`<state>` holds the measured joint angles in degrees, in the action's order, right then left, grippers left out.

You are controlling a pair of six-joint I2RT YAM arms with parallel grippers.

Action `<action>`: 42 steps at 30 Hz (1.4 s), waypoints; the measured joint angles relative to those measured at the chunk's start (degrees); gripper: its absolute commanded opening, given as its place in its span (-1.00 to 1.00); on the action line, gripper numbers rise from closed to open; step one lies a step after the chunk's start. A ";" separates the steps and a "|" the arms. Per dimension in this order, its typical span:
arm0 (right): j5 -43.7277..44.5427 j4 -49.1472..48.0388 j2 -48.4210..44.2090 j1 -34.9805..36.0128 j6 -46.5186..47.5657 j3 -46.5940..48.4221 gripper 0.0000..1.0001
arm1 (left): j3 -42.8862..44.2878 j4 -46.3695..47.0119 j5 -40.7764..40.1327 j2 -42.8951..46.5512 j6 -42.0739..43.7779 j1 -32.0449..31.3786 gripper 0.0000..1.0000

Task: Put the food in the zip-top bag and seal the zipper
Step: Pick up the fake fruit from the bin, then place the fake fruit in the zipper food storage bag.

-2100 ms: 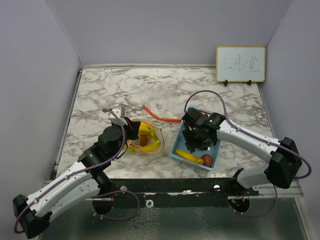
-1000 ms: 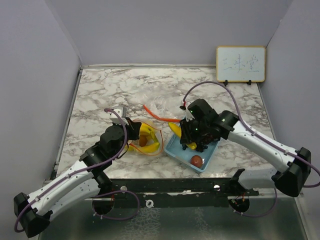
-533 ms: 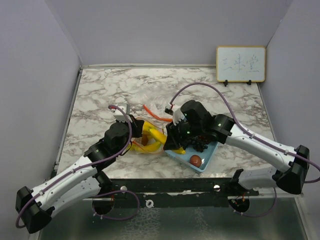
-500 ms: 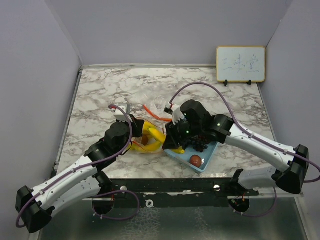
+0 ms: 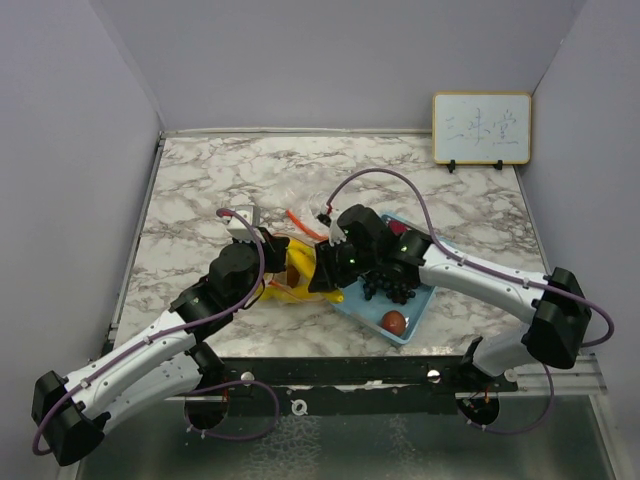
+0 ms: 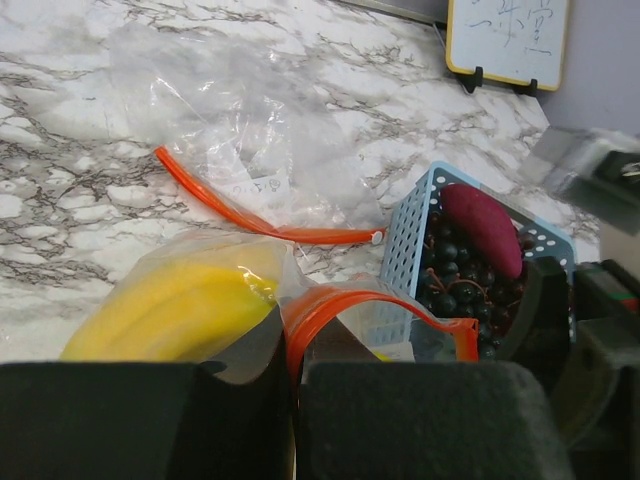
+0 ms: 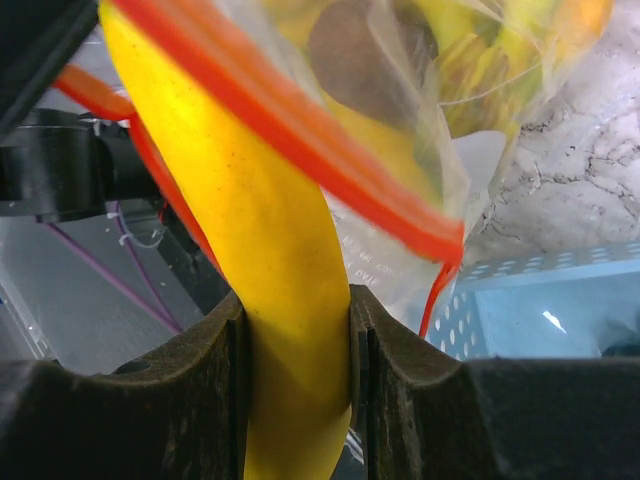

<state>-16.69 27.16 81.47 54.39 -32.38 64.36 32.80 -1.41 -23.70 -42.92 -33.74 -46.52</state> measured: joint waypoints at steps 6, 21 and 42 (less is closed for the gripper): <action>5.62 1.73 3.96 1.16 -0.42 0.72 -0.83 | -0.24 0.09 -0.39 0.20 0.76 0.02 -1.00; 17.22 5.35 11.63 2.91 -0.35 9.64 -0.22 | -0.35 2.91 2.12 -2.34 0.85 0.02 -1.00; 14.47 1.44 -4.98 4.79 5.18 5.60 0.99 | -0.48 4.22 4.24 -4.31 -0.17 0.02 -1.00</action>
<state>-2.22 28.60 76.49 59.18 -27.20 69.95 32.32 2.81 -19.46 -47.22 -33.91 -46.50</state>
